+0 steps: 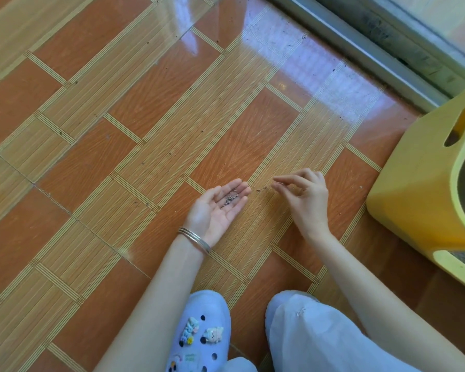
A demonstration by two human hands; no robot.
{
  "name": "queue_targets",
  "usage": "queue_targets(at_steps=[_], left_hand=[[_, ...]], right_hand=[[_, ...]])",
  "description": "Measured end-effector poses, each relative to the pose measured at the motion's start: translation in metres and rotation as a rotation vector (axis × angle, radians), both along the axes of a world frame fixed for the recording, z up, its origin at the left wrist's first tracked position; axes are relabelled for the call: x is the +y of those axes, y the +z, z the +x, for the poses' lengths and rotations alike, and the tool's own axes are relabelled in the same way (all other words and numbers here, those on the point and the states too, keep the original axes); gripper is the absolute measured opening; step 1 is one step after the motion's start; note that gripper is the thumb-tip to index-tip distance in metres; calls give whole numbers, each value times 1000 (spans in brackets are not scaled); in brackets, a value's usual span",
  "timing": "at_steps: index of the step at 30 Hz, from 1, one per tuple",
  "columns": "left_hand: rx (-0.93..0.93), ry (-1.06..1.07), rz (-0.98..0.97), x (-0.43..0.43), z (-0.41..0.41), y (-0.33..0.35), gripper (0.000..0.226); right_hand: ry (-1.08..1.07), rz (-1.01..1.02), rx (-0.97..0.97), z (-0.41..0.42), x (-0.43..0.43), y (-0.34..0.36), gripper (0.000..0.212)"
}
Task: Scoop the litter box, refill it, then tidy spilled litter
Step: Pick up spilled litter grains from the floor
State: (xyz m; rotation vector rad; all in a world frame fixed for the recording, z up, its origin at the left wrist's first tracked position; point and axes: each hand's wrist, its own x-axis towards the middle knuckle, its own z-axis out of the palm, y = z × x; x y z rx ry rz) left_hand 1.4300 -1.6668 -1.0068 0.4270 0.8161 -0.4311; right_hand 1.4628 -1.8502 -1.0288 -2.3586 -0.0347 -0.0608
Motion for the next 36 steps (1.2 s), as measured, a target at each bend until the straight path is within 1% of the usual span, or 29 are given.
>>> queue_targets(at_steps=[3, 8, 13, 15, 18, 20, 22, 24, 25, 27, 28, 31, 34, 36], left_hand=[[2, 34, 15, 14, -4, -4, 33], [11, 45, 15, 21, -10, -6, 33], [3, 9, 10, 17, -11, -7, 35], [7, 0, 12, 14, -12, -6, 35], [17, -19, 9, 8, -12, -5, 34], [23, -38, 21, 2, -12, -4, 34], [35, -53, 57, -5, -10, -3, 35], [45, -60, 70, -15, -8, -1, 36], [44, -55, 59, -19, -7, 0, 36], [39, -44, 40, -23, -4, 0, 34], [36, -39, 34, -24, -3, 0, 34], [24, -16, 11, -16, -4, 0, 35], [22, -1, 15, 0, -7, -2, 34], [22, 22, 18, 9, -9, -4, 34]], right_hand=[[-20, -44, 54, 2, -2, -10, 12], [64, -76, -27, -4, 3, -16, 12], [86, -114, -67, 1, 6, -19, 11], [100, -191, -119, 3, 6, -21, 15], [164, -387, -220, 4, 10, -24, 22], [191, -456, -231, 1, 14, -25, 25], [179, -401, -181, -3, 18, -23, 25], [180, -209, -85, -8, 21, -16, 23], [217, -110, -56, -11, 22, -12, 22], [276, -9, -51, -17, 23, -1, 16], [256, 24, -50, -18, 22, 2, 13], [103, 31, -15, -13, 15, -1, 11], [86, -38, 40, -7, 10, -10, 14], [86, -66, 42, -5, 10, -14, 14]])
